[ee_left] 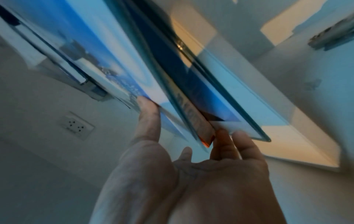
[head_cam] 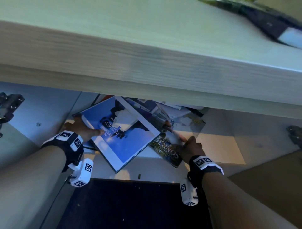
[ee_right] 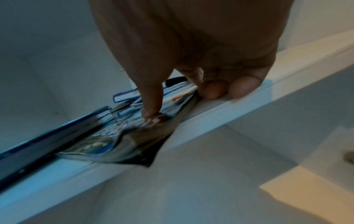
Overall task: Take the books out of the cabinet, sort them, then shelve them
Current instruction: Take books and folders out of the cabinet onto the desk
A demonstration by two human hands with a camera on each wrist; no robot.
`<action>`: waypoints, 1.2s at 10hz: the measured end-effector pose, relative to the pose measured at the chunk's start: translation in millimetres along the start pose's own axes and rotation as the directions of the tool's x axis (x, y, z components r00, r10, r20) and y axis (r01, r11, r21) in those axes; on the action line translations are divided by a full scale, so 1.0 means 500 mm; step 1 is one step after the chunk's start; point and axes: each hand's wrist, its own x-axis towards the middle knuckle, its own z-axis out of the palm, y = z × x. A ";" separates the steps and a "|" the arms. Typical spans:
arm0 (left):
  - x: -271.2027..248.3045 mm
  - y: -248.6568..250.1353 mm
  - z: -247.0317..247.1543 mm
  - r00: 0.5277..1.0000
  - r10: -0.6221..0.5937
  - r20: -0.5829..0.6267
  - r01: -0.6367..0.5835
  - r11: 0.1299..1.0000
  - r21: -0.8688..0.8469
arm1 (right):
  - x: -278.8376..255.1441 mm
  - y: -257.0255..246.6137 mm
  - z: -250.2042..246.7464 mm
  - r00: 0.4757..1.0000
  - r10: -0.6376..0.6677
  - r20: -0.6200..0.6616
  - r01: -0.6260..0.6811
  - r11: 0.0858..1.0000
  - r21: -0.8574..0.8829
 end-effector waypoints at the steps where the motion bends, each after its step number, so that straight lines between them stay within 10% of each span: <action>1: -0.035 -0.020 -0.001 0.999 0.002 0.051 -0.005 0.998 0.057 | -0.033 0.030 0.002 0.995 -0.100 0.027 0.101 0.995 -0.016; 2: -0.102 -0.034 -0.004 0.997 -0.019 0.081 0.012 0.997 0.081 | -0.074 0.069 0.009 0.993 -0.089 0.071 0.079 0.988 0.135; 3: -0.147 -0.052 0.012 0.996 -0.029 0.083 0.027 0.999 0.017 | -0.122 0.092 0.044 0.995 0.066 0.079 -0.102 0.748 0.656; 5: -0.178 -0.066 0.019 0.994 -0.095 0.057 0.103 0.981 -0.165 | -0.181 0.053 0.001 0.950 0.121 0.286 -0.308 0.232 0.923; 9: -0.194 -0.071 0.039 0.995 -0.088 0.035 0.092 0.794 -0.601 | -0.239 0.102 -0.236 0.990 0.141 0.018 -0.031 0.085 0.996; 10: -0.173 -0.102 0.065 0.978 -0.203 0.040 0.190 0.804 -0.563 | -0.245 0.101 -0.245 0.992 -0.097 0.083 -0.080 0.031 0.996; 11: -0.178 -0.109 0.076 0.964 -0.197 0.178 0.265 0.683 -0.680 | -0.216 0.052 -0.179 0.957 -0.209 0.199 -0.172 0.142 0.975; 12: -0.182 -0.108 0.073 0.918 -0.330 0.219 0.382 0.591 -0.711 | -0.173 -0.030 -0.105 0.859 -0.319 0.401 -0.212 0.492 0.844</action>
